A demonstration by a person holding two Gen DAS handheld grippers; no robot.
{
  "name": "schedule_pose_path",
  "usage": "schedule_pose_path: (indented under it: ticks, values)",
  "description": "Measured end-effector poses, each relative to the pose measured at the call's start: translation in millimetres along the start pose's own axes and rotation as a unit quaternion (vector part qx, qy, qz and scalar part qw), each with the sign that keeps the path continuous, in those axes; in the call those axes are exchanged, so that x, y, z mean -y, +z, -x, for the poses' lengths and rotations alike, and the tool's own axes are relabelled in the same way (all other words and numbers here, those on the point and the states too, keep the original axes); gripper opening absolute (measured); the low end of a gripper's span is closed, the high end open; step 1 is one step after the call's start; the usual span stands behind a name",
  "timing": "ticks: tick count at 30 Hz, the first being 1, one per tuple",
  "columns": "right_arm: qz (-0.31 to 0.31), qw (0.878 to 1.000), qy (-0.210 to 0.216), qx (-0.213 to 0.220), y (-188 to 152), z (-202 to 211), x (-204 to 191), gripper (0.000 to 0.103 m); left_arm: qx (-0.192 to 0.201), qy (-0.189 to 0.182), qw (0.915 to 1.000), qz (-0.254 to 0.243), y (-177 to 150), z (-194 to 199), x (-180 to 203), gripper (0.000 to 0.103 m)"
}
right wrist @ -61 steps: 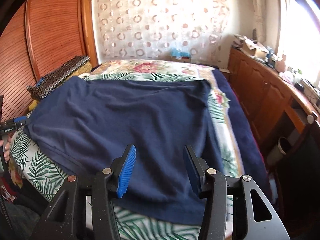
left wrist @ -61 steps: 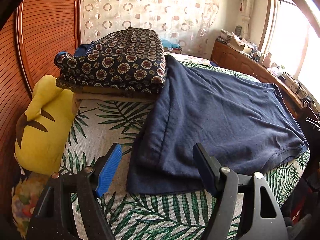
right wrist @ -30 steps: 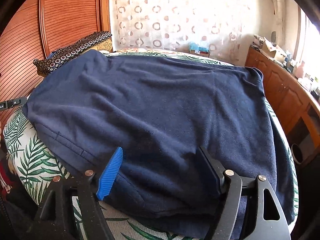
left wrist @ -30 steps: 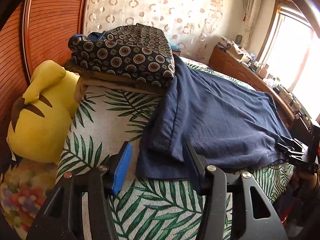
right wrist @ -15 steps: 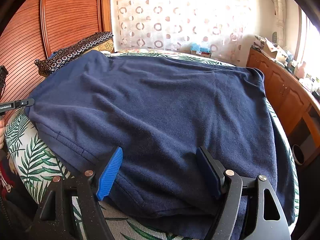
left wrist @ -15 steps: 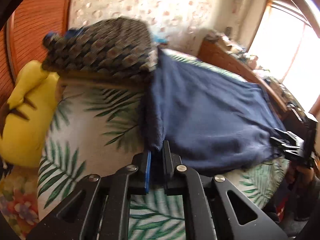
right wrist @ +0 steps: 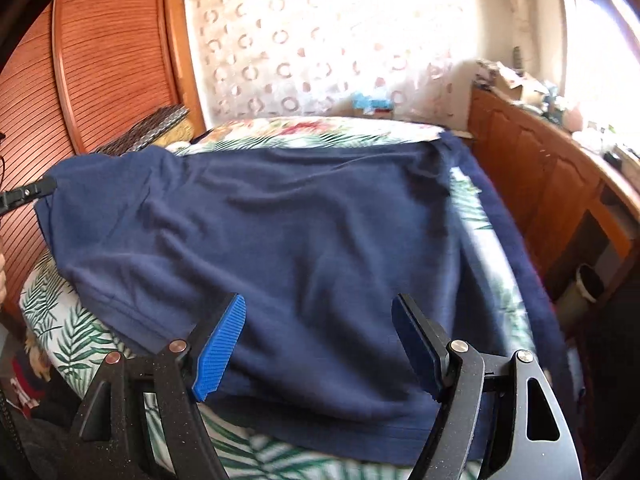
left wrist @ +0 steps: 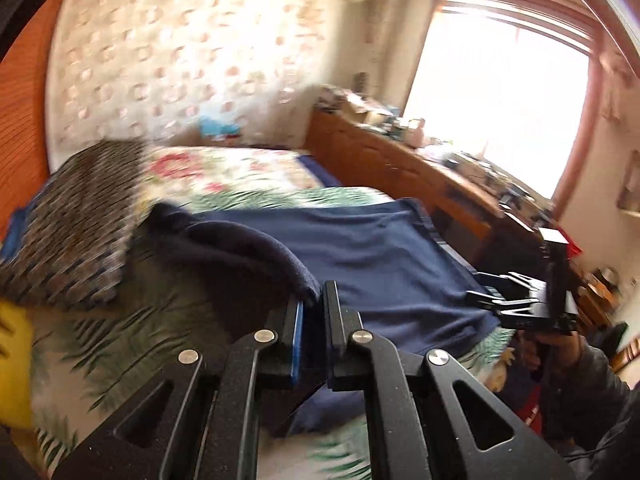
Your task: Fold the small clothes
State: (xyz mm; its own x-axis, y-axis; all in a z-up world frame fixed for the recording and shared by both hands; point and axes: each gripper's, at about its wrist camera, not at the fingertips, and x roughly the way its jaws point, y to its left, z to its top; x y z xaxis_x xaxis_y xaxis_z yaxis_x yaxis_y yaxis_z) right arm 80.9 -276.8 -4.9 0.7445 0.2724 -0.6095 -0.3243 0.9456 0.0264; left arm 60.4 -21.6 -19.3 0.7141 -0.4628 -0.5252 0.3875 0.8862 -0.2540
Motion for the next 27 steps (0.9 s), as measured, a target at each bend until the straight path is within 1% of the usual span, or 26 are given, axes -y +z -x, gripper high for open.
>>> schedule_pose_path:
  ticks: [2, 3, 12, 18, 20, 22, 23, 24, 26, 27]
  values:
    - [-0.010, 1.000, -0.005, 0.005, -2.5, 6.3, 8.6, 0.078, 0.001, -0.028, 0.9995, -0.016, 10.0, -8.2, 21.0, 0.009]
    - [-0.017, 1.000, -0.006, 0.007, -4.2, 8.5, 12.3, 0.078, 0.002, -0.034, 0.9991, -0.024, 13.9, -12.7, 30.0, 0.009]
    - [-0.044, 0.999, -0.018, 0.017, -17.3, 22.4, 32.0, 0.078, -0.005, -0.080, 0.9936, -0.079, 61.2, -54.9, 86.0, 0.009]
    - [-0.051, 0.998, -0.031, 0.032, -22.6, 37.1, 36.8, 0.077, -0.008, -0.113, 0.9880, -0.105, 79.3, -65.4, 122.0, 0.009]
    - [-0.056, 0.997, -0.034, 0.038, -24.1, 42.8, 38.3, 0.077, -0.007, -0.117, 0.9873, -0.108, 82.9, -68.5, 131.9, 0.009]
    - [-0.060, 0.997, -0.035, 0.042, -26.2, 46.6, 38.3, 0.077, -0.002, -0.095, 0.9899, -0.105, 85.3, -73.1, 139.3, 0.009]
    - [-0.061, 0.997, -0.037, 0.044, -27.6, 48.2, 37.9, 0.077, -0.003, -0.080, 0.9908, -0.109, 84.3, -74.9, 140.7, 0.017]
    - [-0.061, 0.996, -0.037, 0.044, -29.4, 48.0, 37.5, 0.077, -0.010, -0.086, 0.9897, -0.114, 82.9, -77.3, 141.7, 0.032]
    - [-0.061, 0.996, -0.038, 0.043, -30.6, 46.2, 38.5, 0.078, -0.023, -0.109, 0.9871, -0.116, 78.4, -77.8, 138.7, 0.049]
    - [-0.061, 0.997, -0.039, 0.042, -31.0, 44.7, 37.4, 0.078, -0.025, -0.103, 0.9873, -0.118, 76.9, -76.4, 137.2, 0.054]
